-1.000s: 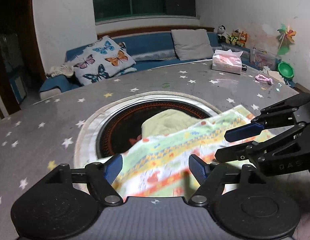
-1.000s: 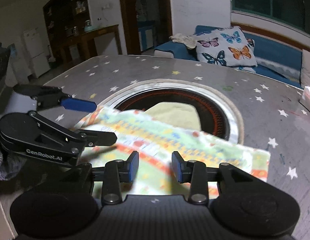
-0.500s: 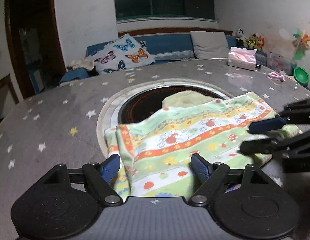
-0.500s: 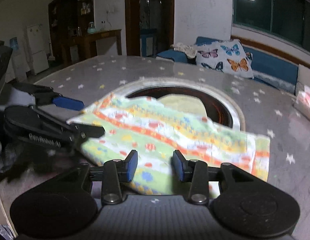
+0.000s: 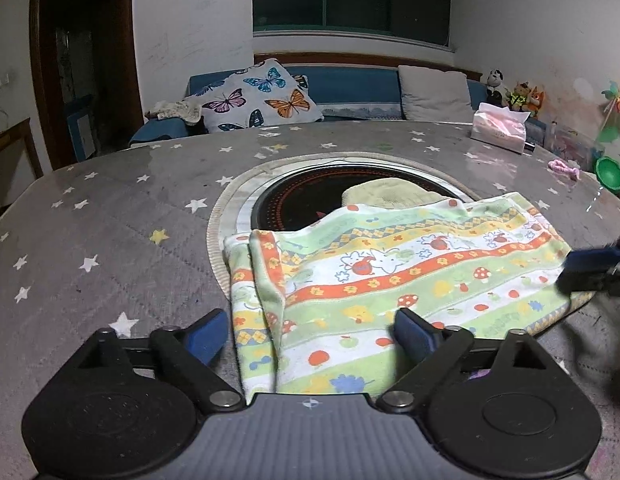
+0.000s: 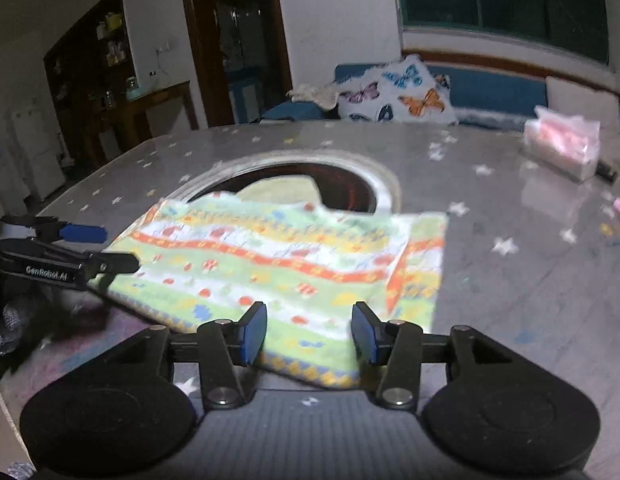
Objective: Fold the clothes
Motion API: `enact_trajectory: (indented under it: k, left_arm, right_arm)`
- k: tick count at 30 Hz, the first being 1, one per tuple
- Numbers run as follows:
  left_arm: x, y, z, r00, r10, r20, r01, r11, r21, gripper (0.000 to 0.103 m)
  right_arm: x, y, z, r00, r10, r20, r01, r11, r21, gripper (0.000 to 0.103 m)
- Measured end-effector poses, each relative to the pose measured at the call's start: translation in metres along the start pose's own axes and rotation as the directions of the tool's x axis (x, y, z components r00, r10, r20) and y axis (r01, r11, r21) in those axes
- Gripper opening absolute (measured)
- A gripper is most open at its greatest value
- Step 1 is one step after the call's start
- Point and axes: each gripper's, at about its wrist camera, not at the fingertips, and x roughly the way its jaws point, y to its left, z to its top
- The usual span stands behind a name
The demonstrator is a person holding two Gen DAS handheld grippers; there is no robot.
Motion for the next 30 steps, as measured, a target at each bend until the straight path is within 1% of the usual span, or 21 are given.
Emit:
enact_trajectory:
  k: [1,4,5,11,15,18,21,26,30]
  left_arm:
    - [0.0,0.001,0.0,1.0,0.002,-0.002,-0.002,1.0,-0.003,0.098]
    - [0.002,0.003,0.001,1.0,0.008,-0.008,-0.008,1.0,-0.01,0.101]
    - [0.002,0.004,0.002,1.0,0.01,-0.009,-0.01,1.0,-0.012,0.103]
    - [0.007,0.011,0.017,0.999,0.05,-0.004,-0.05,0.999,-0.011,0.103]
    - [0.021,0.024,0.032,0.996,0.084,-0.011,-0.085,0.995,-0.053,0.103]
    - [0.035,0.034,0.043,0.994,0.112,-0.017,-0.113,0.991,-0.074,0.103]
    - [0.049,0.042,0.048,0.986,0.158,-0.042,-0.161,0.984,-0.071,0.103]
    - [0.066,0.058,0.044,0.971,0.225,-0.08,-0.23,0.971,-0.057,0.103]
    - [0.065,0.068,0.042,0.973,0.211,-0.092,-0.22,0.97,-0.1,0.103]
  right_arm:
    - [0.0,-0.002,0.002,1.0,0.002,0.002,-0.002,1.0,0.001,0.048]
    - [0.009,-0.009,0.002,0.999,0.015,-0.036,-0.015,1.0,0.018,0.048]
    - [0.011,-0.009,0.003,0.999,0.018,-0.037,-0.017,1.0,0.017,0.048]
    - [0.032,-0.017,0.029,1.0,-0.013,-0.016,0.014,0.999,0.038,0.049]
    - [0.046,-0.022,0.047,0.999,-0.034,-0.002,0.034,0.998,0.053,0.049]
    - [0.065,-0.028,0.053,0.998,-0.056,-0.025,0.058,0.996,0.067,0.048]
    - [0.079,-0.031,0.053,0.995,-0.088,-0.041,0.09,0.994,0.056,0.048]
    - [0.079,-0.029,0.053,0.993,-0.111,-0.04,0.112,0.993,0.034,0.048]
    - [0.08,-0.028,0.052,0.992,-0.122,-0.042,0.122,0.992,0.01,0.048]
